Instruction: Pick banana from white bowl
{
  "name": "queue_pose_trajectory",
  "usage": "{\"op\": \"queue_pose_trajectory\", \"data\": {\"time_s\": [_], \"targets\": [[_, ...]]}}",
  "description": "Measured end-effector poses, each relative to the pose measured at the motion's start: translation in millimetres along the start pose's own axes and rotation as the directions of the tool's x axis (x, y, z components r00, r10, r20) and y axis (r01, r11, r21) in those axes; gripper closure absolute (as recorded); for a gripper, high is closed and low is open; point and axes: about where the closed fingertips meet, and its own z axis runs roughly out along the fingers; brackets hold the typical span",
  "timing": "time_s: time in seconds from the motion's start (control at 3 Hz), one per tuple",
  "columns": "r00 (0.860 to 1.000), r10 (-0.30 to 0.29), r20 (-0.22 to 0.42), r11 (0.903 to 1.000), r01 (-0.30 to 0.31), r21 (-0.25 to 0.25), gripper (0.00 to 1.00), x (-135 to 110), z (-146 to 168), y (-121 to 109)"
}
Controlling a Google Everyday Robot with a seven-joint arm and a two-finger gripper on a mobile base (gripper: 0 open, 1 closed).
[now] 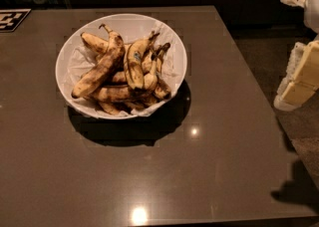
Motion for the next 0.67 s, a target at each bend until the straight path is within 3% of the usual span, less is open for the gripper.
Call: {"op": "queue_pose_trajectory", "data": {"time_s": [0.33,0.67], "targets": [[1.0,0.0,0.0,1.0,0.0,0.0,0.0,0.0,0.0,0.0],[0.998,-0.06,0.005,0.998,0.06,0.019,0.0,-14.3,-5.3,-3.7]]}}
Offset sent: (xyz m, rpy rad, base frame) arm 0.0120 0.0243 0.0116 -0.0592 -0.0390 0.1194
